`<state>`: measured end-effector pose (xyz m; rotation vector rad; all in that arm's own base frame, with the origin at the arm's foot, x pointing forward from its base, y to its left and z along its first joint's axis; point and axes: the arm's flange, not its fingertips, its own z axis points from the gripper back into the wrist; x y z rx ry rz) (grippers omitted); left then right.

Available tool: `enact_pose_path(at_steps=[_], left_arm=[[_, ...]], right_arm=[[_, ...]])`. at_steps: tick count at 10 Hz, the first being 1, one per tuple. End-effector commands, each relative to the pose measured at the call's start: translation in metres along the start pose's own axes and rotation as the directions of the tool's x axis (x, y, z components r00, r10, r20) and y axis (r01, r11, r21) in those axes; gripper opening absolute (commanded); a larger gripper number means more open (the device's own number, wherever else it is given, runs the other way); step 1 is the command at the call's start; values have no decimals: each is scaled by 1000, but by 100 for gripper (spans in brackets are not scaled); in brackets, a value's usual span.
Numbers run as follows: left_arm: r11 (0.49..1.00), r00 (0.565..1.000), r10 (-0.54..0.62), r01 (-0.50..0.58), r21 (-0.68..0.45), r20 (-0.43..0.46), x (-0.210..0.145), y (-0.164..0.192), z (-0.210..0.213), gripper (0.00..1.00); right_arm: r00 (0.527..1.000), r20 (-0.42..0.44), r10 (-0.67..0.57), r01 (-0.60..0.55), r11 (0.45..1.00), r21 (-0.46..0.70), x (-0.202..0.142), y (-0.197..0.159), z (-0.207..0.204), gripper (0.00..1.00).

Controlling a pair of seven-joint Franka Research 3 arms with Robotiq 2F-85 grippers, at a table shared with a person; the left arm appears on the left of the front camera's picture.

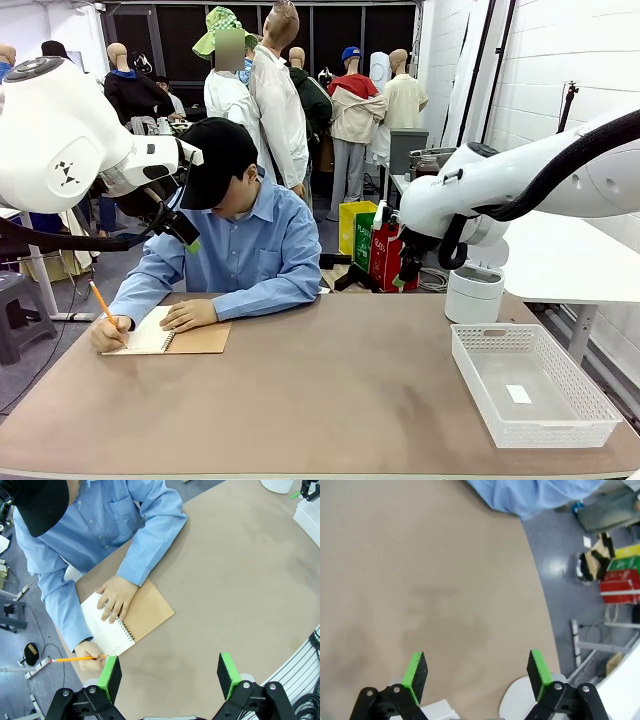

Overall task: Sort the paper based on its condition.
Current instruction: If a person hands you a paper, place it in the Organizing basket , and if it's crumpled, put it in the Trash can.

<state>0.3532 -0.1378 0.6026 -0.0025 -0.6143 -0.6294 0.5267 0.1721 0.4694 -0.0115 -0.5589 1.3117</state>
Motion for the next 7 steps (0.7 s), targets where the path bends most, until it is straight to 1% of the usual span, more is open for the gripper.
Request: enact_pose_path(at_steps=[1,5,6,7], left_arm=[[1000,1000,-5,5,-3,3,0,1,1,100],[1000,1000,-5,5,-3,3,0,1,1,100],[1000,1000,-5,5,-3,3,0,1,1,100],[1000,1000,-5,5,-3,3,0,1,1,100]], right_arm=[[999,-21,-37,37,999,-9,0,0,0,100],[999,-21,-37,37,999,-9,0,0,0,100],[1000,-6,-22,22,1000,-3,-1,-1,0,100],[992,9,-130,129,990,52,14,10,12,100]])
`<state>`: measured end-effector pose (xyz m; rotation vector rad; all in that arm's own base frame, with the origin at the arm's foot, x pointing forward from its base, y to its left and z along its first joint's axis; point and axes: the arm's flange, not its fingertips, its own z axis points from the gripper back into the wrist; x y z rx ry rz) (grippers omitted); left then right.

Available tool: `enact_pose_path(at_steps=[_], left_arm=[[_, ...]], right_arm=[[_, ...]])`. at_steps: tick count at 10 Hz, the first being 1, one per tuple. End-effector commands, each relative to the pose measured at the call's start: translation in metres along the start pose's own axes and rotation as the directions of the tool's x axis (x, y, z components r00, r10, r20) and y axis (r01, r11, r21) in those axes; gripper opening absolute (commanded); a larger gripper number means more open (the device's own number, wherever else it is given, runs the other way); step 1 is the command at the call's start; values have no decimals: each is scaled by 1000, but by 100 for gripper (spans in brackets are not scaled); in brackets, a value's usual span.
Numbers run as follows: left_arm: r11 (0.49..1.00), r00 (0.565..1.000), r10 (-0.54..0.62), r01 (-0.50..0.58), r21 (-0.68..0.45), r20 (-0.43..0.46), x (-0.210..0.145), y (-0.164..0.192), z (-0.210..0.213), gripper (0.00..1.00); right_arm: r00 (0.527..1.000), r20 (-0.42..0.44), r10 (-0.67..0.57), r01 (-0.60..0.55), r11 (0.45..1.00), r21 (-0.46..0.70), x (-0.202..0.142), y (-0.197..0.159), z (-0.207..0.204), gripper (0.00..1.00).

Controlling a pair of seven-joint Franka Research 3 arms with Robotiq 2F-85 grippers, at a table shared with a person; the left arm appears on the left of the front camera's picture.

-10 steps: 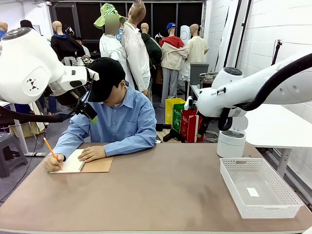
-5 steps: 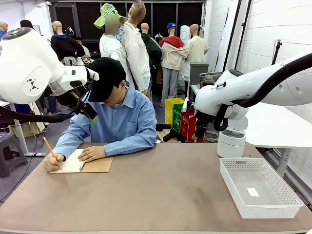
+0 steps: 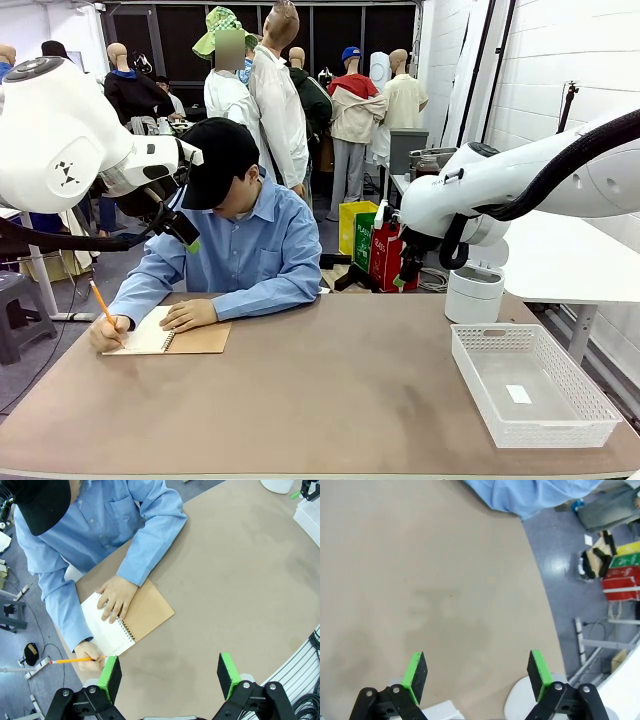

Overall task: Sort the paper based on its condition.
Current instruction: If a person hands you a paper, place it in the Organizing basket , and if it's crumpled, put it in the Trash can.

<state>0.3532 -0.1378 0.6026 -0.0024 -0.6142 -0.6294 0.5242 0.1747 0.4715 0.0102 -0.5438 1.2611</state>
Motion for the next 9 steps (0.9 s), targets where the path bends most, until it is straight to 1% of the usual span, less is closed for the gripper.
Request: enact_pose_path(at_steps=[1,2,3,4,5,7,8,9], left_arm=[[1000,1000,-5,5,-3,3,0,1,1,100],[1000,1000,-5,5,-3,3,0,1,1,100],[1000,1000,-5,5,-3,3,0,1,1,100],[1000,1000,-5,5,-3,3,0,1,1,100],[1000,1000,-5,5,-3,3,0,1,1,100],[1000,1000,-5,5,-3,3,0,1,1,100],[1000,1000,-5,5,-3,3,0,1,1,100],[1000,1000,-5,5,-3,3,0,1,1,100]], right_arm=[[993,7,-114,114,991,65,20,21,21,100],[989,4,-147,146,986,81,27,33,31,100],[989,18,-150,148,984,100,34,44,39,100],[987,35,-156,151,982,109,39,53,50,100],[987,70,-147,137,983,123,46,61,62,100],[986,89,-141,131,985,115,54,75,83,100],[986,94,-138,129,987,94,56,81,91,100],[984,121,-132,121,988,94,55,88,98,100]])
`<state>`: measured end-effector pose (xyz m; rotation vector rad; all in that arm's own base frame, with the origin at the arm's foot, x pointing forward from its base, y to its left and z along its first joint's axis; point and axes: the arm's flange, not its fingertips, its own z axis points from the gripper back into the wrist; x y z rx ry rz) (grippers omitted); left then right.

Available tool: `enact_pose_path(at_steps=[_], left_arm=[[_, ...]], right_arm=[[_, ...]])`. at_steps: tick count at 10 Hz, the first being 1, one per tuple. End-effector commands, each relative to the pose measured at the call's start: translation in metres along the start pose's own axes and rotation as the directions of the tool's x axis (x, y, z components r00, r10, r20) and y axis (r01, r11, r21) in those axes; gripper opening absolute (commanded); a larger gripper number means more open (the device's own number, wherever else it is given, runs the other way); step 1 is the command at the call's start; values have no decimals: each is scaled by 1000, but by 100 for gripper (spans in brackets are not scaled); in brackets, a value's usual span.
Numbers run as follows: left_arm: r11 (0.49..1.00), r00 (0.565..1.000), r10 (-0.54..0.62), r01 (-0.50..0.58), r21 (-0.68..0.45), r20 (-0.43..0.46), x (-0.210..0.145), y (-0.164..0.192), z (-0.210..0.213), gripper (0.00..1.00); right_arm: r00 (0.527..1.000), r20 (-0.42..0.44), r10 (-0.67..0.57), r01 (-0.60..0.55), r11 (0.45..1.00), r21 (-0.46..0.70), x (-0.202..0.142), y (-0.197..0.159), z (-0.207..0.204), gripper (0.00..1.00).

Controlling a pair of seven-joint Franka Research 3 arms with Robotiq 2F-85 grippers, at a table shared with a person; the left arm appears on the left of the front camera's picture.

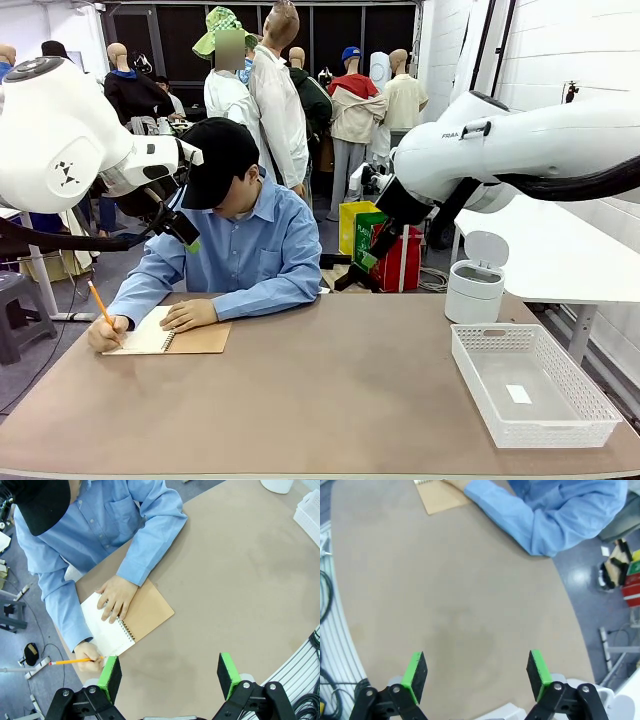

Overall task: Sort the paper based on its condition.
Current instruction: If a person hands you a paper, place it in the Organizing basket , and if it's crumpled, put it in the Trash can.

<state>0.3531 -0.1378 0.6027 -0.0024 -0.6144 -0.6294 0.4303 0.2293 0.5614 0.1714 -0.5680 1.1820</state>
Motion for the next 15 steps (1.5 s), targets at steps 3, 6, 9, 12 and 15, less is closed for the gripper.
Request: enact_pose_path(at_steps=[3,6,9,12,15], left_arm=[[1000,1000,-5,5,-3,3,0,1,1,100],[1000,1000,-5,5,-3,3,0,1,1,100],[1000,1000,-5,5,-3,3,0,1,1,100],[1000,1000,-5,5,-3,3,0,1,1,100],[1000,1000,-5,5,-3,3,0,1,1,100]], right_arm=[[996,82,-34,35,999,-11,-28,24,13,100],[989,145,-35,34,999,5,-41,27,22,100],[993,105,-47,47,999,-1,-34,25,29,100],[993,105,-47,47,999,-1,-34,25,29,100],[993,105,-47,47,999,-1,-34,25,29,100]])
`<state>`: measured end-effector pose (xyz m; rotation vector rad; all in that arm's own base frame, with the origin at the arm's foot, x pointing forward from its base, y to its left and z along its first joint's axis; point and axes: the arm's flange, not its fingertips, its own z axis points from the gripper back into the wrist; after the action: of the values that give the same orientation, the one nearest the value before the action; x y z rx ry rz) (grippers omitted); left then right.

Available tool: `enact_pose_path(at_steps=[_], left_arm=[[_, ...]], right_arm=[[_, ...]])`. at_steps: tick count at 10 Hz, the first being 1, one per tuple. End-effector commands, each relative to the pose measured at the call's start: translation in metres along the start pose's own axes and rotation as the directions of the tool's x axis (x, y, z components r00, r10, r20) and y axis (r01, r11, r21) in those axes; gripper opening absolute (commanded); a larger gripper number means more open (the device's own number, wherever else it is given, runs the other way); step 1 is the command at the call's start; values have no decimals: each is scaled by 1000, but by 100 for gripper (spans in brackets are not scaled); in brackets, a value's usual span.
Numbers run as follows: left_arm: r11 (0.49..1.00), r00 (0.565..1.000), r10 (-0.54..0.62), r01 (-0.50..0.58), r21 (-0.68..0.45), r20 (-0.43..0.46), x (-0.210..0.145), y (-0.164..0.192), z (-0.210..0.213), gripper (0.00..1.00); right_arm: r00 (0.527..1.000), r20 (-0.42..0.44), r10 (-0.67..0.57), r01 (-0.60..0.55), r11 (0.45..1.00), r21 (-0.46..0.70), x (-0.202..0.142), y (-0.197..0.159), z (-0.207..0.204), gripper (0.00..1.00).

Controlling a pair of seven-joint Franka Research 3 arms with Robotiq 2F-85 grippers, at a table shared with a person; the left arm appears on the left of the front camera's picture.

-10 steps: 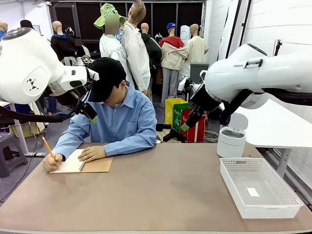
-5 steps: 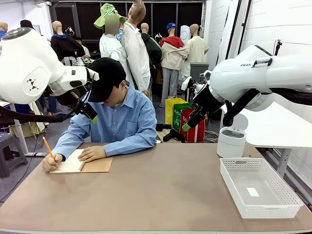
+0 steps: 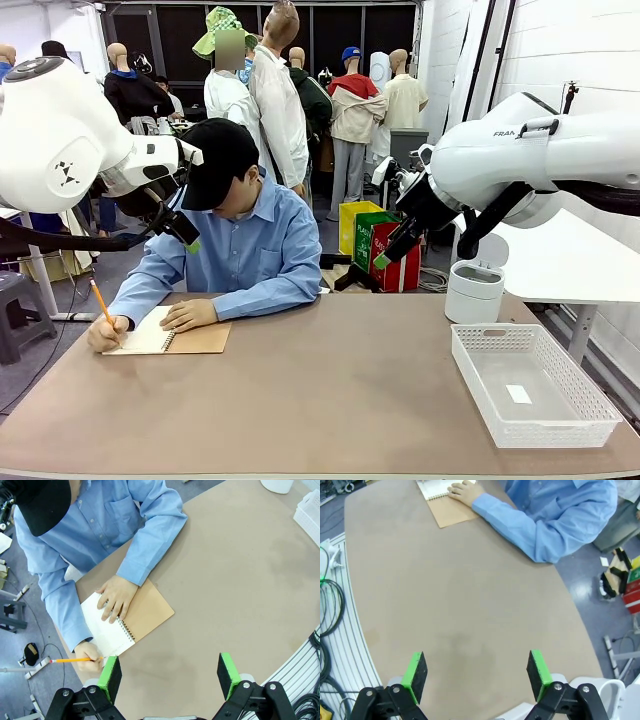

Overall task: Sort the paper based on its condition.
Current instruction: If a person hands you a paper, place it in the Organizing basket , and if it's crumpled, put it in the Trash can.

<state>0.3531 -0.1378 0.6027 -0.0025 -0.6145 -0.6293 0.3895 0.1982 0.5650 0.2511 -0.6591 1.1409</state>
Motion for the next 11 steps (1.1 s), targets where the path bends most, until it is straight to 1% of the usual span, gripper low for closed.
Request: enact_pose_path(at_steps=[1,11], left_arm=[[1000,1000,-5,5,-3,3,0,1,1,100],[1000,1000,-5,5,-3,3,0,1,1,100]], right_arm=[[1000,-7,-8,8,1000,-7,0,0,0,100],[1000,-7,-8,8,1000,-7,0,0,0,100]])
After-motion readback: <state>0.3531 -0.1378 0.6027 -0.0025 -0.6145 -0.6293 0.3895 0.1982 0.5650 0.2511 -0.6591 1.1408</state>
